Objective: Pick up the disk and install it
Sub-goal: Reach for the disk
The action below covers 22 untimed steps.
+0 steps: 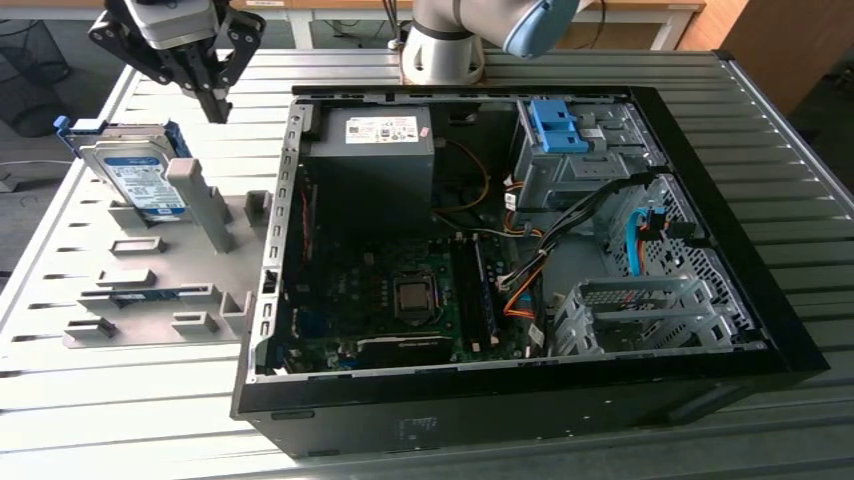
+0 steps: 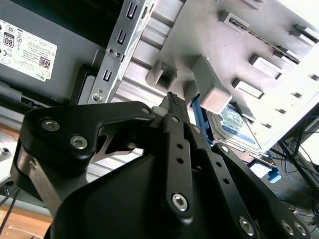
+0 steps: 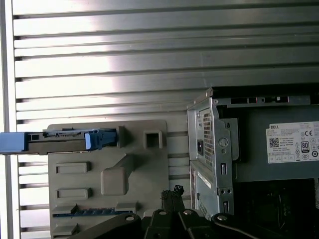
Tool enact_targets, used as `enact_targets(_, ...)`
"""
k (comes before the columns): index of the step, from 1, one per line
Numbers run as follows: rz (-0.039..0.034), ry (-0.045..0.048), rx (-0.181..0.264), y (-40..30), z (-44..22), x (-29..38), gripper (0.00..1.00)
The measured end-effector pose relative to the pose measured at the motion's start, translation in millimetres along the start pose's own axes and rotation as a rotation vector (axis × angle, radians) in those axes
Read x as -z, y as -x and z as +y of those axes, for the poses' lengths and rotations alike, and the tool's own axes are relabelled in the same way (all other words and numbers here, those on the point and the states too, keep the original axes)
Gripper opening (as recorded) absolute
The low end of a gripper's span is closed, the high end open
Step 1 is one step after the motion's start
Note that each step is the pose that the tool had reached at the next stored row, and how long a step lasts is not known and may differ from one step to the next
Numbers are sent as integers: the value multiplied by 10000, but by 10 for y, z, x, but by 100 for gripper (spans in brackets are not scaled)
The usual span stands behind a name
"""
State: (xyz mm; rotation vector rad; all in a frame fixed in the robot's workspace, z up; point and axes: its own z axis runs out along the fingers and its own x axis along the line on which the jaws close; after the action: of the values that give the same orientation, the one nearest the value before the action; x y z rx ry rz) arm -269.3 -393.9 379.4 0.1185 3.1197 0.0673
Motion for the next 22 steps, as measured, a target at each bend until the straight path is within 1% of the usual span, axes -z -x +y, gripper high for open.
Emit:
enact_targets(4,0,0,0,-5,0,0,11)
enact_targets(22,0,0,0,-76,-6,-1,11)
